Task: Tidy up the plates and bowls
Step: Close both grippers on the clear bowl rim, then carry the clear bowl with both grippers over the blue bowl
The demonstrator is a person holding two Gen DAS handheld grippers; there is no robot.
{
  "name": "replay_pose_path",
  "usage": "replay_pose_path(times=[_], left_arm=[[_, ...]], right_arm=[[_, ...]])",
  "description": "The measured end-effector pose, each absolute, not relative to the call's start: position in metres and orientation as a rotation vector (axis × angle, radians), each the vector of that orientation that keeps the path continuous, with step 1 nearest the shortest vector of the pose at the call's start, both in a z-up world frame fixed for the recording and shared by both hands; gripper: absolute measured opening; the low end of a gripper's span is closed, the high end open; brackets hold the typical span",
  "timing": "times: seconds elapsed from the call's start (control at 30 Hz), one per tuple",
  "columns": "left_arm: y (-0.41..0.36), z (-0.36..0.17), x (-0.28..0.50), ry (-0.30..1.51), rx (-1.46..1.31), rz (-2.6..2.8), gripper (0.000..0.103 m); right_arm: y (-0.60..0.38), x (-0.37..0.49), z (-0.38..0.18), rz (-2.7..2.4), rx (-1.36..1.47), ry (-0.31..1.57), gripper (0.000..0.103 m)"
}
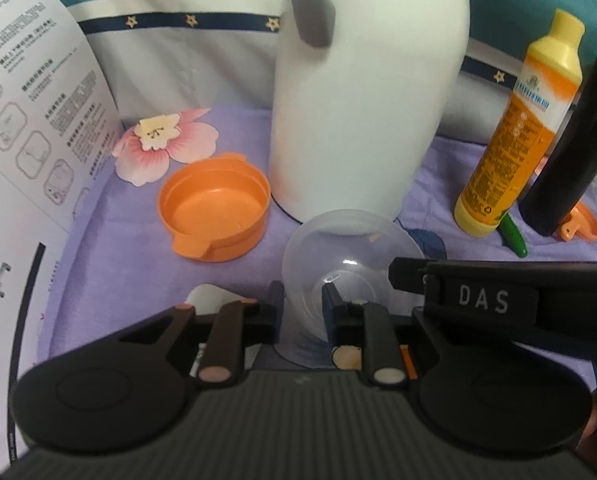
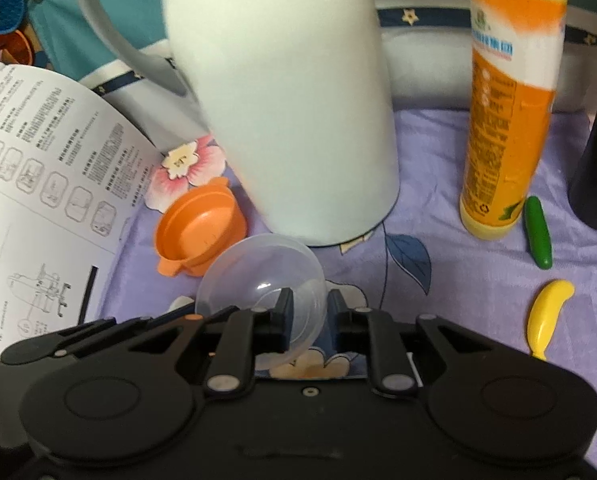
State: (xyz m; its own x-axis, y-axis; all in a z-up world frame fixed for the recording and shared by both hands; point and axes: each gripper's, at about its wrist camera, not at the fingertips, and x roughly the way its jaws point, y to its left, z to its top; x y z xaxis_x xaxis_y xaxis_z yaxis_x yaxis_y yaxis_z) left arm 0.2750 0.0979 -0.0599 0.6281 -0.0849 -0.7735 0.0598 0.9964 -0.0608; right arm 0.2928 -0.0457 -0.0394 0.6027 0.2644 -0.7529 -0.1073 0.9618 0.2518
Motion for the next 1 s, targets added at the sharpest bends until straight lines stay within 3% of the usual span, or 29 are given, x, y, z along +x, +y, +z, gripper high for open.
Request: replay_pose_path(times=[0.43, 1.0], left_arm=[[0.087, -0.019, 0.223, 0.864, -0.037, -0.088, 0.02], [0.05, -0.007, 0.122, 0.93, -0.1, -0.177, 0.02]], right_arm=[[-0.06, 0.239, 0.0, 0.242, 0.2, 0.859, 0.018], [-0.107, 0.122, 0.024, 0.217, 0.204, 0.854, 0.018]])
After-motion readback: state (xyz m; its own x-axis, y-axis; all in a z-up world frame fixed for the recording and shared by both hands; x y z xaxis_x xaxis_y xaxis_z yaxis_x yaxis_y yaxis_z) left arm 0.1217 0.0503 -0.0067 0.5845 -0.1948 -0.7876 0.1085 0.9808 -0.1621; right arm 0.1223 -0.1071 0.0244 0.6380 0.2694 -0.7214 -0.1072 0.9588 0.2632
